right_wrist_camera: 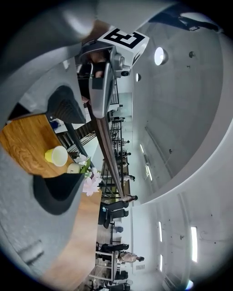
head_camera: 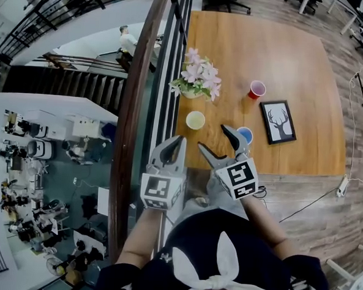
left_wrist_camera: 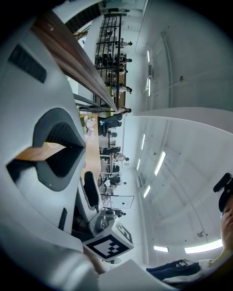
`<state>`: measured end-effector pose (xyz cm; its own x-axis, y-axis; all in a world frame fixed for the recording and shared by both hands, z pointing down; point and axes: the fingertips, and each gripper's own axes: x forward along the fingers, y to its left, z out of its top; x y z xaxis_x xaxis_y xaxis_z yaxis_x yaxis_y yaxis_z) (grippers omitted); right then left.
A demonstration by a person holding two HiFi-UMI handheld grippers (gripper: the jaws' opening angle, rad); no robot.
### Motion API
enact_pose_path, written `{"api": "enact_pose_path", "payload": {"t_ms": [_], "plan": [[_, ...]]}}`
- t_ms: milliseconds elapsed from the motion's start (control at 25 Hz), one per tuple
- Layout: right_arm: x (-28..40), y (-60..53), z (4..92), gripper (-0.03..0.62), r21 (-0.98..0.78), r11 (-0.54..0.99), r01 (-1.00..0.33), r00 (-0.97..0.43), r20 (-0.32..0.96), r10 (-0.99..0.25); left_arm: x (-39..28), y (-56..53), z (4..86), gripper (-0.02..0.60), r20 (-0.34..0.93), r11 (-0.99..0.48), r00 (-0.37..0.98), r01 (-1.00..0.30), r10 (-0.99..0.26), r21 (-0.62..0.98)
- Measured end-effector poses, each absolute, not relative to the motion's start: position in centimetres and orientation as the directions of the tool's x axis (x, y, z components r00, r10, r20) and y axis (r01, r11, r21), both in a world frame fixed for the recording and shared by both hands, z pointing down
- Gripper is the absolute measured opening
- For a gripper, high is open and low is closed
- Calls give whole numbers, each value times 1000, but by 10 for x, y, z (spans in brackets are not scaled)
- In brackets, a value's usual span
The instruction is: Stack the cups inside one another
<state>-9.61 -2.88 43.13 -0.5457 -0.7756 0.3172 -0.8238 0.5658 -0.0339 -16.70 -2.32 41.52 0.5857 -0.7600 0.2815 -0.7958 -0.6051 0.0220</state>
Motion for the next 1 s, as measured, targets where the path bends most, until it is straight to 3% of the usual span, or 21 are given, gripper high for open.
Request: {"api": "enact_pose_path", "payload": {"t_ms": [1000], "plan": [[-126,-100,535,356,-101,622,-776,-564,552,-614,-176,-101,466,17,368,-592,559,-805,-743,28]]}}
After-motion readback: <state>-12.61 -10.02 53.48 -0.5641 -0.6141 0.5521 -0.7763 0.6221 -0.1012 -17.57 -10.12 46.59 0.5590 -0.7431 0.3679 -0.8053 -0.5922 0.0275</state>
